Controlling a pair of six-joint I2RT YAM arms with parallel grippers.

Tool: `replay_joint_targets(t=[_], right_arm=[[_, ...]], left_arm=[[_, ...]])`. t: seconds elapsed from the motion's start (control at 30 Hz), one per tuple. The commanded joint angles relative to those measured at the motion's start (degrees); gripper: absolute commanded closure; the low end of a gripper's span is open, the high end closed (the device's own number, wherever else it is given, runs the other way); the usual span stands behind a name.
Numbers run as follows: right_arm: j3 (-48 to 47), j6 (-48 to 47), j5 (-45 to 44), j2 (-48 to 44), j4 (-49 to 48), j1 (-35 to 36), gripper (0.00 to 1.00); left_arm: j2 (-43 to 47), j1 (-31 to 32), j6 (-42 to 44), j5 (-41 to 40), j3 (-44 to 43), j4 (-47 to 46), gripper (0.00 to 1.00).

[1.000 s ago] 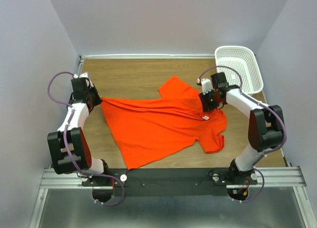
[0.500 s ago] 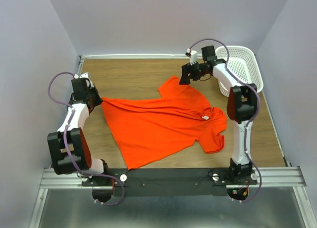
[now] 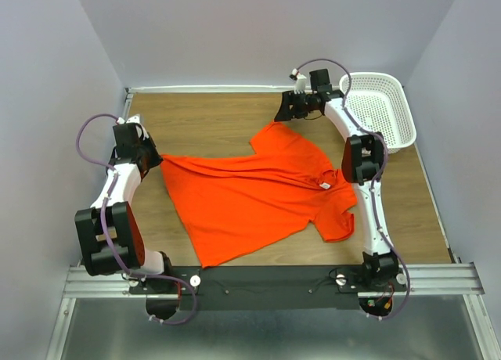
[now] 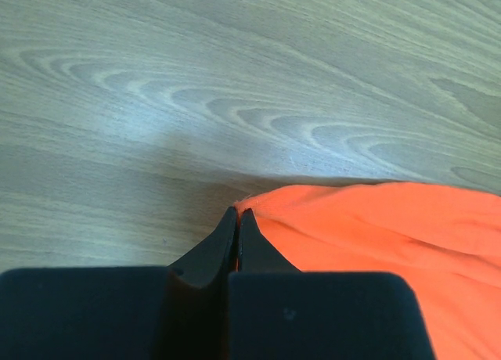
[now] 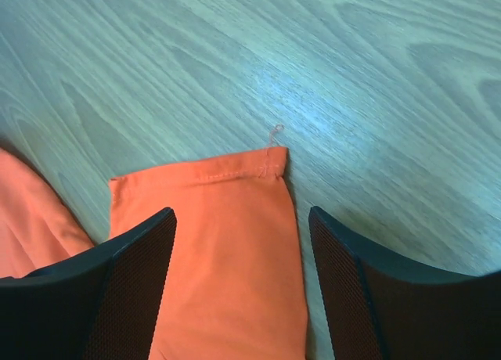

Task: Fold and stack the t-shirts

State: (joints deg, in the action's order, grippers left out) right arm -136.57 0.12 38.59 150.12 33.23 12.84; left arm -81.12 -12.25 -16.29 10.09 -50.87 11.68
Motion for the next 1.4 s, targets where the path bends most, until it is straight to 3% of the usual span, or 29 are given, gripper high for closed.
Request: replay_joint_targets(t=[0.0, 0.53, 1.2, 1.37], right_arm=[[-0.8, 1.9, -0.09, 3.86, -0.19, 1.4, 0.24], [-4.14, 4.19, -4.13, 8.96, -0.89, 3.24, 0.37], [-1.68, 3.13, -10.11, 8.87, -0.71, 3.24, 0.98], [-1.68, 2.34, -10.46, 7.99, -0.8, 3.24, 0.99]], left_arm=[[1.05, 0.21, 0.56, 1.69, 0.51, -0.87, 1.0], [1.05, 0.39, 0.65, 1.78, 0.69, -0.78, 1.0], [1.05, 0.56, 0.74, 2.22, 0.69, -0.78, 1.0], [1.14, 0.65, 0.74, 2.22, 0.69, -0.78, 1.0]])
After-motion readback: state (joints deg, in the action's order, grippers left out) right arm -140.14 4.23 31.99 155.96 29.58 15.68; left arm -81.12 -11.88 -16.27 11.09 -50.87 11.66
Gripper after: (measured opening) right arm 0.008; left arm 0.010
